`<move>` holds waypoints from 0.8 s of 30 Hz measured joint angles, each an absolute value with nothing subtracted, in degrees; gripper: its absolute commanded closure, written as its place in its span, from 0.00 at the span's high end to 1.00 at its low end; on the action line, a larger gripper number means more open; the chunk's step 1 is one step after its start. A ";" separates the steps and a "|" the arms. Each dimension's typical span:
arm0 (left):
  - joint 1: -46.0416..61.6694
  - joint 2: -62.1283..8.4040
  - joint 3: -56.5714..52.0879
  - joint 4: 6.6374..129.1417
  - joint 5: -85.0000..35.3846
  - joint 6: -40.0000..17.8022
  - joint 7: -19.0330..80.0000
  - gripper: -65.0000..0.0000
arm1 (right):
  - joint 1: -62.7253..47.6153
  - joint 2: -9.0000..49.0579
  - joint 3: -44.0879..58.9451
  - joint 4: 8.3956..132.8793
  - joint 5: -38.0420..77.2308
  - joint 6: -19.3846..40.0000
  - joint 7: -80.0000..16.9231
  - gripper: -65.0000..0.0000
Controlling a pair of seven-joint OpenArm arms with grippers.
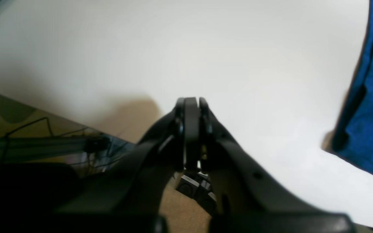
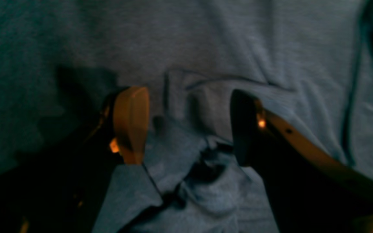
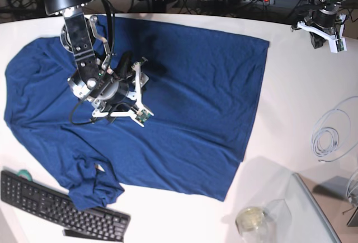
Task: Layout the t-shirt on the table in an organized manner, then fold the t-shirt properly
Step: 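Move the right gripper over the shirt center and pinch a fold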
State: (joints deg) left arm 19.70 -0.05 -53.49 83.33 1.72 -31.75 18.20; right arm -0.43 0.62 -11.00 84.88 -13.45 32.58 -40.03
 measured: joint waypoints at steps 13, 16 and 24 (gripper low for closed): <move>19.70 0.12 -53.49 83.33 1.67 -31.77 18.17 0.00 | 2.48 0.97 -10.50 77.54 -13.91 32.53 -40.07 0.00; 19.73 0.12 -53.49 83.33 1.67 -31.75 18.17 0.00 | 1.61 0.93 -10.50 79.61 -13.93 32.53 -40.40 0.01; 19.33 0.10 -53.54 83.33 1.65 -31.77 18.17 0.00 | -5.43 -0.54 -13.08 95.20 -14.09 32.91 -44.93 0.00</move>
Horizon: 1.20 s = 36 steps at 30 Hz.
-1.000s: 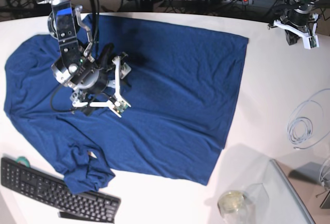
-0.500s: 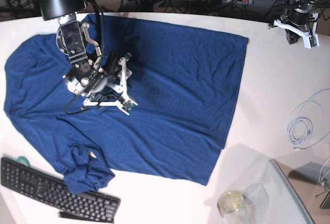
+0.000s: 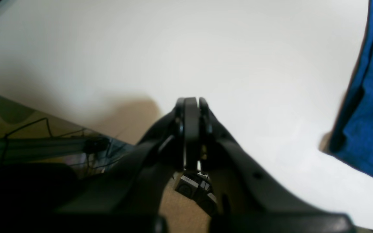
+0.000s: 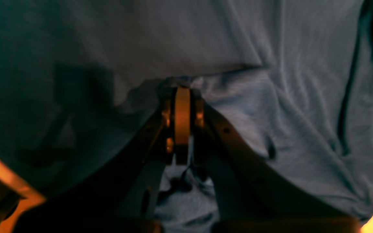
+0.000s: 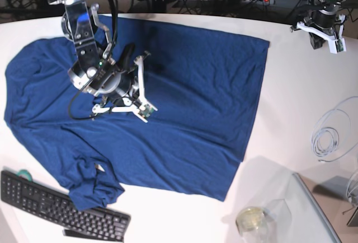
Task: Layout the t-shirt on the table in an organized manner, then fold the t-shirt properly
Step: 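Move the right gripper over the shirt center and pinch a fold, then grasp the shirt fold with the left gripper near the collar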
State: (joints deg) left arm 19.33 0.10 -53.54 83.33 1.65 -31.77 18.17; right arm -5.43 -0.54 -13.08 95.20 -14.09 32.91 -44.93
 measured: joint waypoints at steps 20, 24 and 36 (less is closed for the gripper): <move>18.31 -0.95 -53.10 83.42 1.72 -31.75 18.41 0.00 | -9.02 -5.63 -30.11 110.13 -13.78 33.01 -50.85 0.01; 16.53 -1.02 -52.53 83.50 1.69 -31.75 18.44 0.00 | -8.40 -7.09 -30.13 106.17 -13.80 33.01 -50.59 0.12; 16.19 -0.95 -32.38 88.40 1.72 -31.55 18.61 0.00 | -9.37 -5.48 -8.34 112.46 -13.91 32.97 -50.35 0.57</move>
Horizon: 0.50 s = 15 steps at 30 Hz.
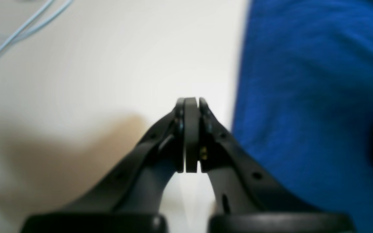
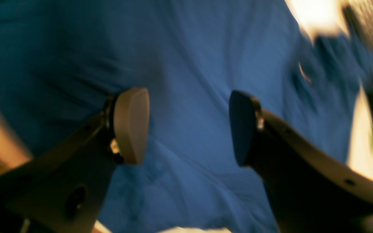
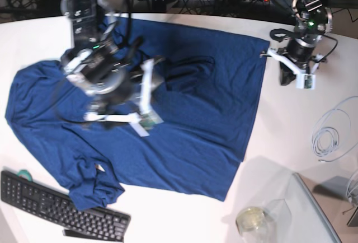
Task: Layout the t-shirt on the table in an organized manner, then fold the t-shirt properly
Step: 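Grasp the shirt fold with the left gripper near the collar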
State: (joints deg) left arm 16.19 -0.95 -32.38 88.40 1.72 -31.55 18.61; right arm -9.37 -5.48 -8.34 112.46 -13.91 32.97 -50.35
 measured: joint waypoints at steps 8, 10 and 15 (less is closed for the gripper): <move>16.84 2.98 -15.57 95.18 1.67 -31.55 18.68 0.47 | -11.99 -2.85 9.72 105.54 -13.61 32.91 -41.32 0.57; 17.21 4.86 -12.43 96.27 1.58 -31.59 18.63 0.72 | -12.49 -2.70 12.36 103.74 -13.89 33.04 -40.51 0.57; 14.13 6.66 -2.94 95.04 2.15 -31.35 27.33 0.88 | -12.25 -2.76 16.88 100.18 -13.67 32.99 -39.99 0.57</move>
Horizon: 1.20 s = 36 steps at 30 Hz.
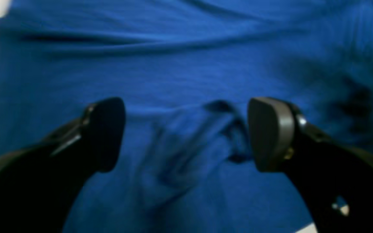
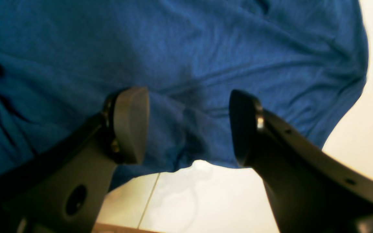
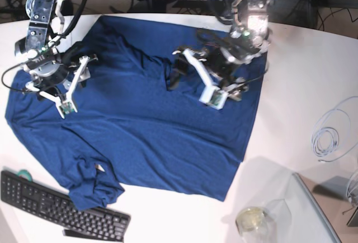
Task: Layout the t-shirt on the table in an organized manner, then fold the t-shirt properly
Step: 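Grasp the shirt fold with the left gripper near the collar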
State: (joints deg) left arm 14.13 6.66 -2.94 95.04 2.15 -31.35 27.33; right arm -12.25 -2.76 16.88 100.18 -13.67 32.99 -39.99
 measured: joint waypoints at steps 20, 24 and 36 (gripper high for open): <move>3.09 8.25 8.34 76.12 1.69 -21.80 29.52 0.58 | -9.56 -0.40 24.32 83.18 -8.99 39.94 -35.53 0.56; 3.73 8.47 8.16 73.95 1.72 -22.04 29.63 0.10 | -10.44 0.14 24.80 82.37 -9.13 39.94 -35.00 0.56; 12.23 5.10 8.03 91.77 2.13 -15.70 29.89 0.00 | -10.55 0.08 24.75 82.35 -8.99 39.94 -34.89 0.56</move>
